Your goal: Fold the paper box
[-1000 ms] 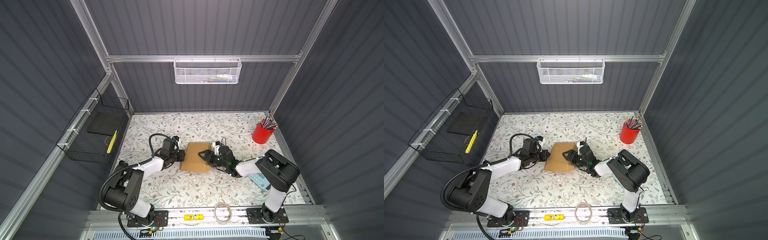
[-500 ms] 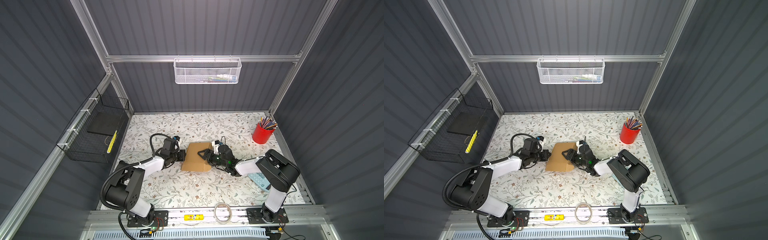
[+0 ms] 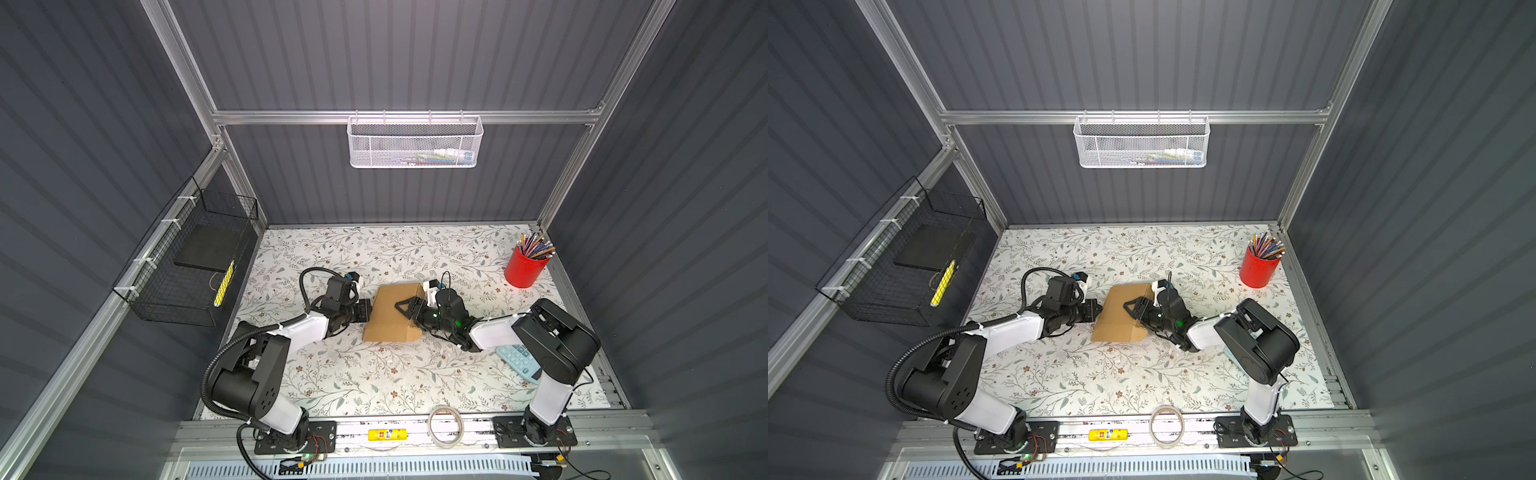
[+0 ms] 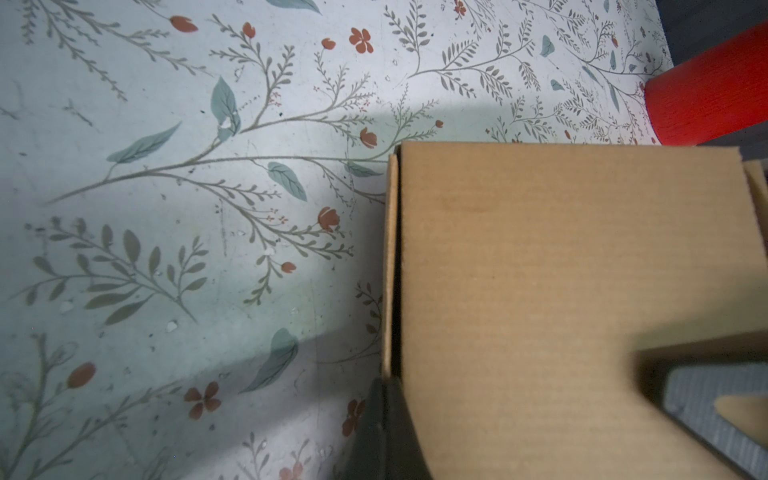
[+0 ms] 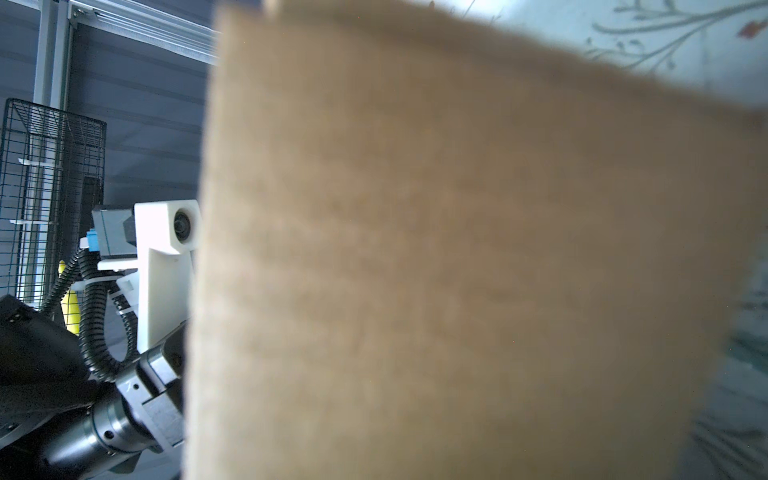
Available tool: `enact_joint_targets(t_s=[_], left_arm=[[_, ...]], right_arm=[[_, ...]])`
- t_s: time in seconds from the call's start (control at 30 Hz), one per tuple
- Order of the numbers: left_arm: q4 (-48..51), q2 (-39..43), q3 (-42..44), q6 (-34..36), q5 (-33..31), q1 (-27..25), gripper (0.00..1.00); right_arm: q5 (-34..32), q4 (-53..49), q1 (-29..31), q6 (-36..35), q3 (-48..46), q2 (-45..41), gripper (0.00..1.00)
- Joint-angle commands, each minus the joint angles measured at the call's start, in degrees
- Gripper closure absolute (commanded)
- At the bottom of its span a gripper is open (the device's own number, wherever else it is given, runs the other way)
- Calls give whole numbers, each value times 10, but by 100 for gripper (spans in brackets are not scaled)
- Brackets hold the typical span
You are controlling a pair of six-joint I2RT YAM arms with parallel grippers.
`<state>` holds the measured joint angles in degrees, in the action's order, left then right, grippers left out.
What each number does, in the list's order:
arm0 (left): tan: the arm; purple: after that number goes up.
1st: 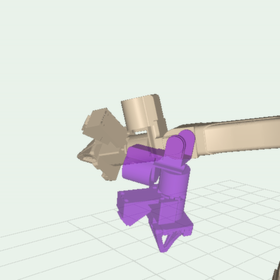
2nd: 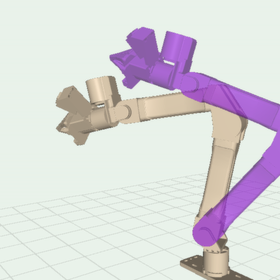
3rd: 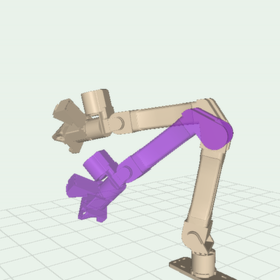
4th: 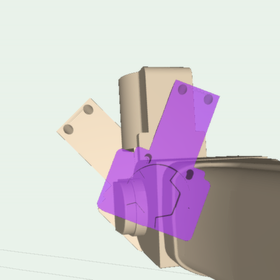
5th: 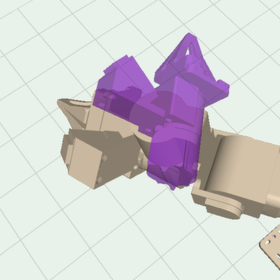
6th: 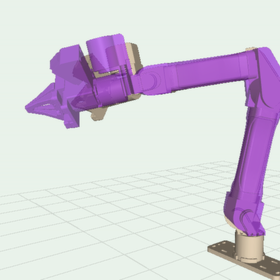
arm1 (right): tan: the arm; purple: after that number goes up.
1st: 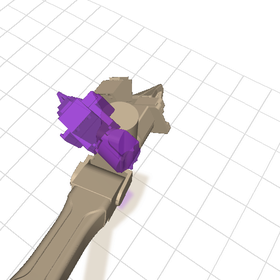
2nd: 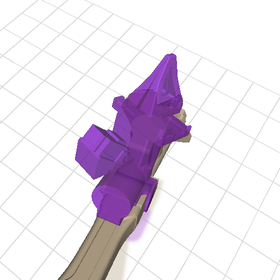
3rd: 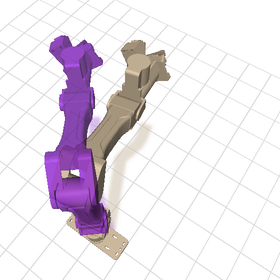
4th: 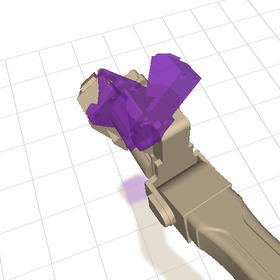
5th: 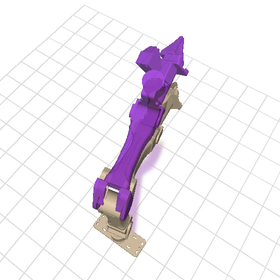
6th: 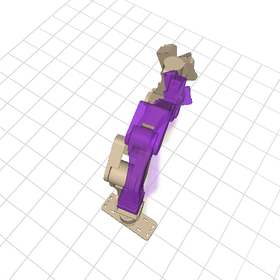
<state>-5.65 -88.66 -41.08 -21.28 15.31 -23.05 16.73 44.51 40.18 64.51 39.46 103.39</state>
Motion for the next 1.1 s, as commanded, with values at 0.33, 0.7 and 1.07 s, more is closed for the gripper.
enact_joint_targets(t_s=[0.33, 0.7, 1.07], left_arm=[[-3, -1, -2, -9, 19, 0, 86], [8, 8, -12, -5, 7, 1, 72], [64, 69, -53, 15, -28, 13, 59]], right_arm=[[-1, 2, 6, 1, 9, -13, 40], [-2, 4, 6, 2, 7, -14, 42], [-6, 5, 2, -4, -2, -33, 42]])
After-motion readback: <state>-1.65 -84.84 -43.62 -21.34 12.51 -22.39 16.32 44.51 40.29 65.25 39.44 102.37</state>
